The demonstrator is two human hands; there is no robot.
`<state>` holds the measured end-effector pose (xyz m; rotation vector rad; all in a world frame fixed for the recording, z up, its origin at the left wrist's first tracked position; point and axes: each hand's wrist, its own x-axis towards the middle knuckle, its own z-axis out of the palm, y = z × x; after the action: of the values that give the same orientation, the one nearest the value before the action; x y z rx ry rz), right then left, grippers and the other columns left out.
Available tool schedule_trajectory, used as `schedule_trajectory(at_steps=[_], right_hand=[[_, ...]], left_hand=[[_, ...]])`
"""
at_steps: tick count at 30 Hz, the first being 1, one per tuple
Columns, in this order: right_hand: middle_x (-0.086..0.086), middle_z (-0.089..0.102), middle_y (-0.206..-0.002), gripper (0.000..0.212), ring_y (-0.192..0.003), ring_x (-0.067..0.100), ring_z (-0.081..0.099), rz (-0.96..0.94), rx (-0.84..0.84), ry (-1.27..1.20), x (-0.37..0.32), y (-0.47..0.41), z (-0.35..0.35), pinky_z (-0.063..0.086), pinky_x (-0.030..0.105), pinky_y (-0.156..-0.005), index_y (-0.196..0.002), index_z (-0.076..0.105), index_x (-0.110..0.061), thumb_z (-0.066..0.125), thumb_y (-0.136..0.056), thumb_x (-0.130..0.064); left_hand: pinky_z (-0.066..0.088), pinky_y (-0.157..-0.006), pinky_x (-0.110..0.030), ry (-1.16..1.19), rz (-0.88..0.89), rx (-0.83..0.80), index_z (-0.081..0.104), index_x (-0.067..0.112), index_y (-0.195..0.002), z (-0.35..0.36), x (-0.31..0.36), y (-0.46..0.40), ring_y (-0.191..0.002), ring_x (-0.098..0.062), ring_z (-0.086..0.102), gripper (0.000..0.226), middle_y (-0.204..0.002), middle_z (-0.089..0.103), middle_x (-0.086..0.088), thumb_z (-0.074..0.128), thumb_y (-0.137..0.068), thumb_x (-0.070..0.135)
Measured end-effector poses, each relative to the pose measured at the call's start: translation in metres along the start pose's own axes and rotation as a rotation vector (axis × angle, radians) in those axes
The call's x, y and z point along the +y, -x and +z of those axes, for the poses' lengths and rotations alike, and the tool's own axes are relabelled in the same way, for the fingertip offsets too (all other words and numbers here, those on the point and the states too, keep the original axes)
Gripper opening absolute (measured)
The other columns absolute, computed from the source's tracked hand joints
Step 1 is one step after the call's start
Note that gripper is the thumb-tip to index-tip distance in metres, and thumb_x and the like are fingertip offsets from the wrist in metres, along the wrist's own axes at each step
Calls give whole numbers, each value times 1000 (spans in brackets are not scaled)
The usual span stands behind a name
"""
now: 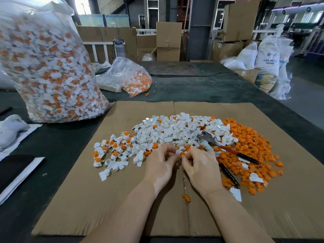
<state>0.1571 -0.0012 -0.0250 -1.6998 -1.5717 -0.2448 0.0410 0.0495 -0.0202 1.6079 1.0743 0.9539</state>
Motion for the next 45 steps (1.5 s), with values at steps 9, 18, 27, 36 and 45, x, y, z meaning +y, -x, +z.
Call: schedule_trajectory(at_steps=[9,18,27,36,45], right_hand=[[-7,61,-69,12,-65,8,54,-13,-2,-78,0,0,-5,45,31,-67,-82,68,-15,78,-75,-17],[1,67,-83,26,-77,19,62,-87,-28,-149,0,-3,-8,53,43,-70,-100,72,-10,75,-75,-4],[1,68,-84,26,-80,19,64,-116,-19,-119,0,-4,-8,55,40,-72,-97,72,-10,76,-73,-2],[1,66,-108,35,-107,20,58,47,-33,115,5,-10,-17,36,38,-91,-115,65,-14,69,-83,-28],[9,33,-145,56,-131,32,29,611,-598,576,35,-32,-46,6,59,-109,-134,37,-18,49,-83,-38]], left_hand=[[54,-81,-40,88,-53,-1,61,12,-100,-1,0,-2,-76,-24,64,11,-82,65,-14,57,-92,7],[54,-83,-43,66,-16,-22,62,26,-98,-1,-2,-2,-81,-26,66,19,-78,63,-8,57,-92,9],[51,-74,-31,35,3,-11,63,32,-93,0,-5,-5,-75,-16,62,17,-73,62,2,60,-90,16],[50,-68,-28,91,-66,11,62,20,-91,2,0,-12,-59,-9,61,8,-62,63,4,66,-87,15],[49,-67,-27,109,-113,46,63,18,-92,5,5,-17,-63,-11,59,6,-72,65,-3,66,-88,18]])
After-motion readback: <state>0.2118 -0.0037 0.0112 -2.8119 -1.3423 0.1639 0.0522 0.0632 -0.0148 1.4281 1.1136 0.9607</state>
